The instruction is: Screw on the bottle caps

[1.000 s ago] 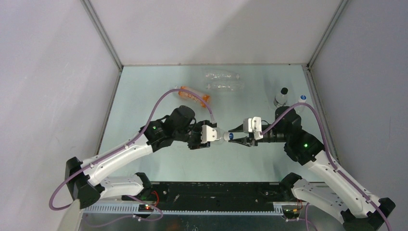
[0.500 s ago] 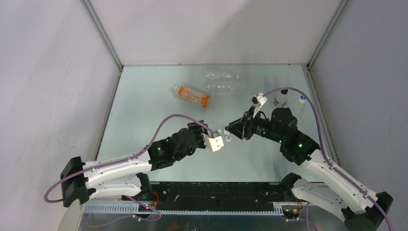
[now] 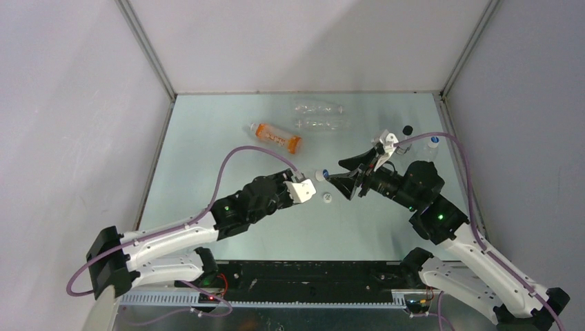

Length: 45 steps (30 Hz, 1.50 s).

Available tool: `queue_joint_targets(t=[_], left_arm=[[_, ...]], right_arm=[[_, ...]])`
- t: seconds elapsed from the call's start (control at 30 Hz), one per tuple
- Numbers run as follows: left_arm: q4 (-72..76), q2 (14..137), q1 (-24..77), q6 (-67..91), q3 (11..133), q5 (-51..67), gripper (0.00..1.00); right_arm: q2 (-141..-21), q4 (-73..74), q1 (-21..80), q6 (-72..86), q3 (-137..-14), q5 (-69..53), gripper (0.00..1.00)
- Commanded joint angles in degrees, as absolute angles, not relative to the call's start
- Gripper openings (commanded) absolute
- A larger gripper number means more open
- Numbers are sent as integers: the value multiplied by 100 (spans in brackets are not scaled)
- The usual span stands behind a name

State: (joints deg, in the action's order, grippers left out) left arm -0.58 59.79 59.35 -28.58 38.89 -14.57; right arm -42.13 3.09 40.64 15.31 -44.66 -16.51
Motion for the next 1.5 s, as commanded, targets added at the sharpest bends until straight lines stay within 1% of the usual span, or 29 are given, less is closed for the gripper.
queue_joint_targets(t=[0.0,0.23,0.33,0.47,0.6,0.97,1.03,1.1,1.13,1.17,1.2,1.27,1.3,1.33,1.37,1.4,1.47], left_arm=[[308,5925,5915,-2101,4187,-818,7],[713,5928,5915,-1667,4151,-563,7],[822,5931,5915,-1546,4140,-449,7],[919,5937,5915,-1420,4112,-335,7],[995,5927,5915,-1335,4083,-256,7],[1099,5960,5915,-1138,4065,-44,7],[1105,5960,5915,-1097,4069,110,7],[1095,5948,5915,-1030,4057,152,9],[1092,5916,5915,-999,4050,137,11],[1090,5898,5915,-929,4023,104,16],[1090,5845,5915,-891,4007,39,19],[1129,5726,5911,-707,3911,-215,33],[1172,5689,5907,-639,3830,-301,50],[1188,5599,5902,-450,3791,-515,70],[1169,5555,5900,-344,3714,-768,84],[1152,5460,5898,-123,3676,-916,96],[1039,5272,5893,387,3547,-1371,99]], right_arm=[[-4257,-435,4204,1392,-4234,-1420,65],[-4317,-1088,4575,1838,-3798,-581,64],[-4363,-1331,4685,1955,-3692,-415,62],[-4408,-1573,4743,2040,-3618,-299,56],[-4432,-1847,4788,2117,-3537,-233,54],[-4671,-2422,5003,2067,-3415,-2,55],[-4722,-2490,5030,2012,-3398,0,51],[-4750,-2505,5038,1968,-3386,0,38],[-4743,-2479,5043,1911,-3385,123,19],[-4731,-2443,5053,1879,-3384,185,4],[-4696,-2347,5058,1810,-3384,202,1],[-4620,-2157,5051,1676,-3384,207,0],[-4548,-2085,5048,1568,-3384,236,0],[-4502,-1892,5050,1492,-3388,272,0],[-4413,-1668,5047,1344,-3386,376,0],[-4364,-1550,5037,1274,-3389,447,0],[-4165,-1160,4989,1069,-3392,719,0]])
